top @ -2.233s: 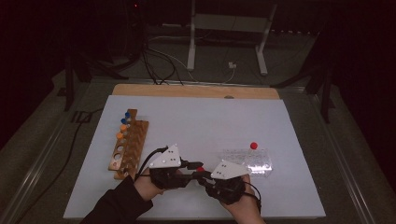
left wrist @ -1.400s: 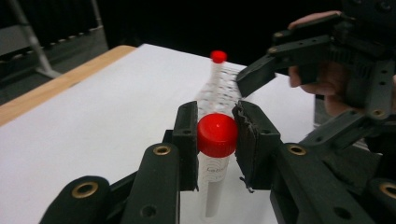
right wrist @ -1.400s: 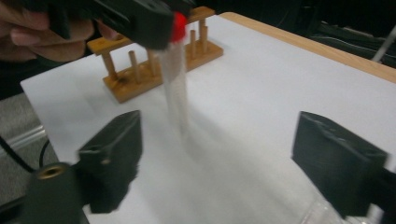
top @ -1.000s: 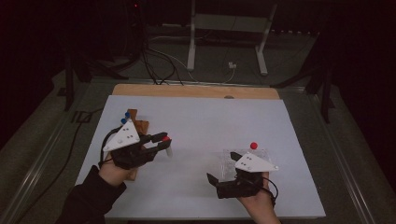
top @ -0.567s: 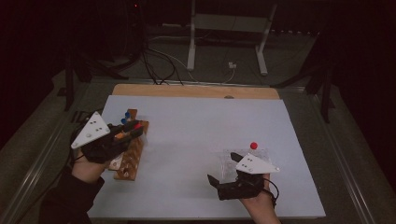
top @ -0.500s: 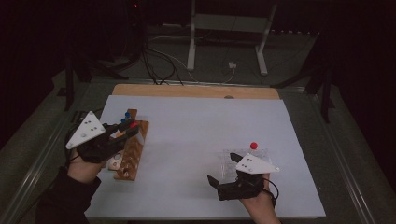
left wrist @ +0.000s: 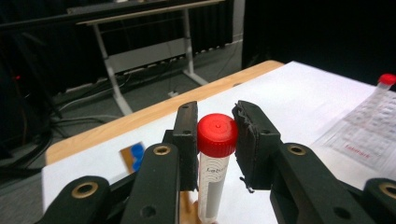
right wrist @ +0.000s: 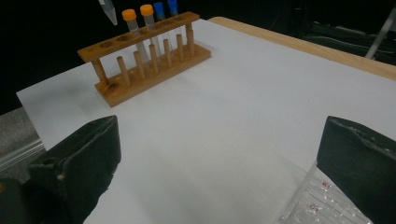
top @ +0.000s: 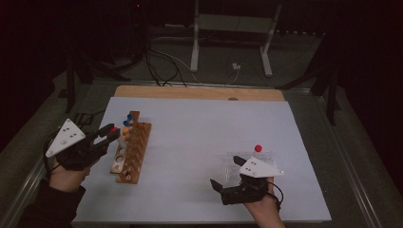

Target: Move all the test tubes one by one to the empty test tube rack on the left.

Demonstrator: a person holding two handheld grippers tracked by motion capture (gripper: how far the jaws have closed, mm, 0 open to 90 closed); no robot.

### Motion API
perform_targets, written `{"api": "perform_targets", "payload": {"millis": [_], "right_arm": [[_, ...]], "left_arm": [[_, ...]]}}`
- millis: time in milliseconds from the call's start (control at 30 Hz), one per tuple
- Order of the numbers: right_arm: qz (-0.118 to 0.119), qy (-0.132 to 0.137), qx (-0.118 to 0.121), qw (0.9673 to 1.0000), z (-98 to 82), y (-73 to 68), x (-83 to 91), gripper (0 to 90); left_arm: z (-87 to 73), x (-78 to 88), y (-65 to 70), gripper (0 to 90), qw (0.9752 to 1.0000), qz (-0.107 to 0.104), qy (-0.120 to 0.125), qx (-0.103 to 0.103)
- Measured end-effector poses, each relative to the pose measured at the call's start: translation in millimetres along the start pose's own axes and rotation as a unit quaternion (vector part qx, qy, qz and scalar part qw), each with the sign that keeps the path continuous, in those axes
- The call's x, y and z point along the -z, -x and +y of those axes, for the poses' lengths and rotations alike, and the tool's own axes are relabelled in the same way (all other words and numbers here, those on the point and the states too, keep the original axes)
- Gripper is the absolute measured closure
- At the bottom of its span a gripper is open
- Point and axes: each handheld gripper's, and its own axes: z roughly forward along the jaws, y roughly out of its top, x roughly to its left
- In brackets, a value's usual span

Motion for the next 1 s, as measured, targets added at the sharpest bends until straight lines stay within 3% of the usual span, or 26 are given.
{"api": "perform_targets", "payload": {"millis": [200, 333, 500, 1000], "right_arm": [[0.002, -0.001, 0.001, 1.0000, -0.1, -0.6, -0.1, 0.0], [0.002, -0.001, 0.000, 1.0000, -0.2, 0.1, 0.4, 0.0], [0.005, -0.005, -0.002, 1.0000, -1.0, 0.6, -0.3, 0.0], [0.008, -0.002, -0.008, 0.9999, -0.9, 2.7, 1.1, 0.0]], "left_arm": [[-16.5, -2.6, -14.3, 72.1, 0.9996, 0.022, -0.002, 0.018], [-27.1, -9.2, -19.2, 72.0, 0.9994, 0.014, -0.009, 0.029], [-37.2, -18.7, -20.2, 72.0, 0.9989, 0.011, -0.024, 0.039], [-65.1, -38.1, -15.7, 71.9, 0.9961, 0.011, -0.079, 0.036]]}}
